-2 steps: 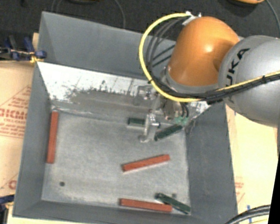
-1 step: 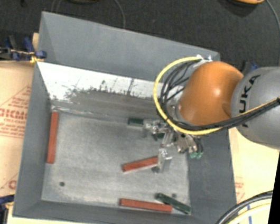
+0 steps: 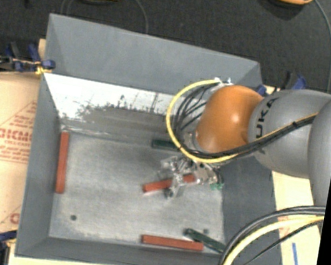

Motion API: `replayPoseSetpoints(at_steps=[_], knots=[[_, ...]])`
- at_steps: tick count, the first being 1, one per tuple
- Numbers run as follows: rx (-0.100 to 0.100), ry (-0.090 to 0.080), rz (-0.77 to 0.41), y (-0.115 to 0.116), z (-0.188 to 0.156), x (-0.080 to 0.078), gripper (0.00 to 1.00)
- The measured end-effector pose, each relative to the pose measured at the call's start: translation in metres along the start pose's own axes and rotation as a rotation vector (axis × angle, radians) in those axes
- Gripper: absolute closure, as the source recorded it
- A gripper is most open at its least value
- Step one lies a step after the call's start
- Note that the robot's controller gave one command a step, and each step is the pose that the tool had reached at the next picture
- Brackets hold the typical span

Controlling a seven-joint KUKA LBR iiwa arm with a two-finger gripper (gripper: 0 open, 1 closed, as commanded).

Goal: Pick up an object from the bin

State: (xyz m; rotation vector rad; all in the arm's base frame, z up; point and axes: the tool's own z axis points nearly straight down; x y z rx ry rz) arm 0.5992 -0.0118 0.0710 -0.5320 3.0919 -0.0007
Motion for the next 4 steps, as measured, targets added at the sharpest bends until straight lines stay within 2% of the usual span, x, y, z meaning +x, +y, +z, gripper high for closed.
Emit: replayPoseSetpoints(at_steps=[1,2,3,4], knots=[[0.000,0.000,0.001,0.000,0.000,0.000,1.00],[-0.001,0.000,-0.031,0.001,-0.118,0.007,1.00],[-0.001,0.000,-0.030,0.001,-0.118,0.006,1.00],[0.002,-0.003,-0.047,-0.015,-0.271,0.010,1.00]])
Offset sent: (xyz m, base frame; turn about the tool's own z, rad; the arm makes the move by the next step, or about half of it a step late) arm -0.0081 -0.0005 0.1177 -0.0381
